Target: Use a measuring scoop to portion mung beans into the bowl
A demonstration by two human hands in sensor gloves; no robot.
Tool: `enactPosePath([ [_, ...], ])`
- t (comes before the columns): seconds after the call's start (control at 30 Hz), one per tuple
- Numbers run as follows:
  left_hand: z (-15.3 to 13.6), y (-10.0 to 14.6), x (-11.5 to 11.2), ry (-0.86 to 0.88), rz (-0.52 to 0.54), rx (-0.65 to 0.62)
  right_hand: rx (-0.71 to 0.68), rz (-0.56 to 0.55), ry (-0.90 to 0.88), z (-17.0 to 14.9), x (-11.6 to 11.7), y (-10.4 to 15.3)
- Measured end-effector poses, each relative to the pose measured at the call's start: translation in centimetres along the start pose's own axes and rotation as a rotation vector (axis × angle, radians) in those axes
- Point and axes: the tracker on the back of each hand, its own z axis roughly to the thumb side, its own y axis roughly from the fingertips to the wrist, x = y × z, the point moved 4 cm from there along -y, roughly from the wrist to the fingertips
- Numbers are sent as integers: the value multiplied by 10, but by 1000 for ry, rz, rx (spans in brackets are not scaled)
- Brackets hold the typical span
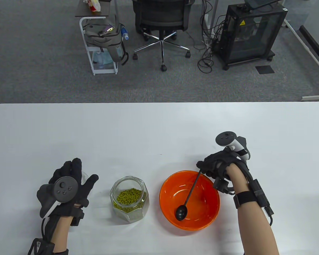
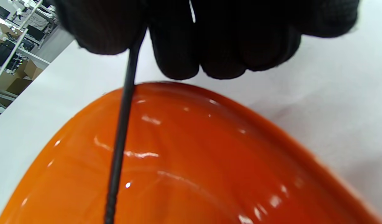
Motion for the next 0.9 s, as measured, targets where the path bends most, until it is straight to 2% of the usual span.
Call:
enactPosePath([
  [0.13,1,0,0,1,1,-2,-20,-43,5,2,-8,7],
  [0.33,1,0,1,4,3,-3,-183,-127,-15,16,-23,38],
  [0.47,2,1,2,17,12,-8,-325,-278,4,24,-34,71],
  [0.6,3,2,5,47,32,-18,-429,-388,-95,22,-38,102],
  [0.7,6,4,8,69,46,-31,-496,-522,-193,12,-41,126],
  [0.9,17,7,12,132,74,-78,-590,-652,-397,-4,-33,151],
])
